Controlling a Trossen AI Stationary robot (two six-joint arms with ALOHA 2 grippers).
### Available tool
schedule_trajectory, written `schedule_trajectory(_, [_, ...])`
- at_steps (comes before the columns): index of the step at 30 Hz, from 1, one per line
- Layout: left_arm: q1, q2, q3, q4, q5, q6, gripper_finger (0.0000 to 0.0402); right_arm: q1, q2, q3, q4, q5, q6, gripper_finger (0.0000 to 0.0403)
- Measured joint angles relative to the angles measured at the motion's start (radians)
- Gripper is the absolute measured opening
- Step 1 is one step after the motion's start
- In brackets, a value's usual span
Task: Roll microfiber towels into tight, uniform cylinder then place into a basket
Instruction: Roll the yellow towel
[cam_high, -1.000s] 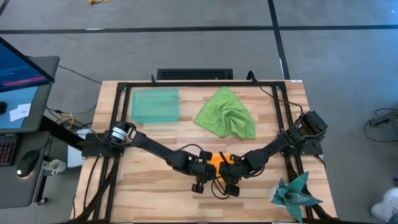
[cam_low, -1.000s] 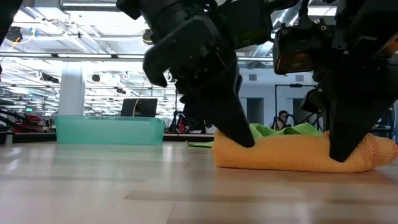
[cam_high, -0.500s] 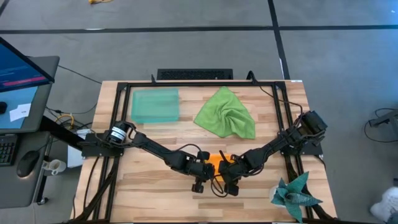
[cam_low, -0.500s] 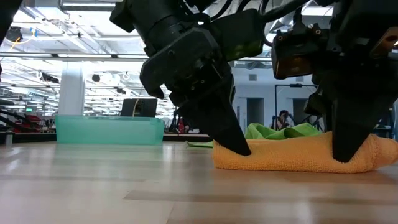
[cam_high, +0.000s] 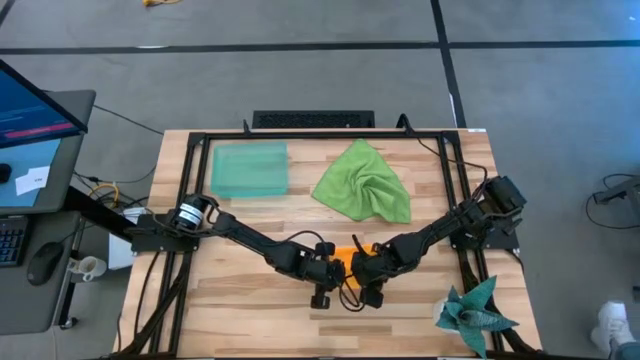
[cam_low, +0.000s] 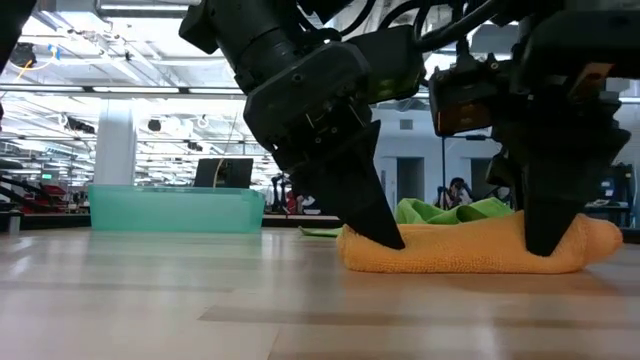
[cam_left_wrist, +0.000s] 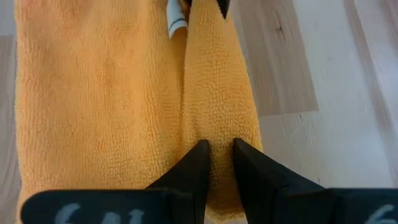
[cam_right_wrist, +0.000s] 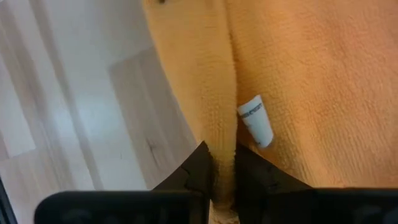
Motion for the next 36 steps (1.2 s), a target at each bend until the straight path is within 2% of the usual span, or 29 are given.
schedule_trajectory(9, [0.002,0.001,0.0,0.002,0.0,-0.019,0.0065,0.003,0.004,-0.001,0.002,-0.01,-0.071,0.0081])
schedule_trajectory(17, [0.002,0.001,-0.001,0.002,0.0,-0.035,0.0065,-0.001,0.002,0.0,-0.006,-0.024,-0.148,0.0152])
schedule_trajectory(21, [0.003,0.002,-0.001,0.002,-0.001,-0.041,0.0065,-0.024,0.0,0.024,-0.142,-0.039,-0.145,0.0175])
schedule_trajectory(27, [0.006,0.002,-0.001,0.001,-0.001,-0.081,0.0065,-0.016,-0.027,0.03,-0.225,0.001,-0.256,0.0181])
schedule_trajectory(36, [0.006,0.002,-0.002,0.001,-0.001,-0.087,0.0065,0.068,-0.206,0.01,-0.262,0.159,-0.301,0.0165])
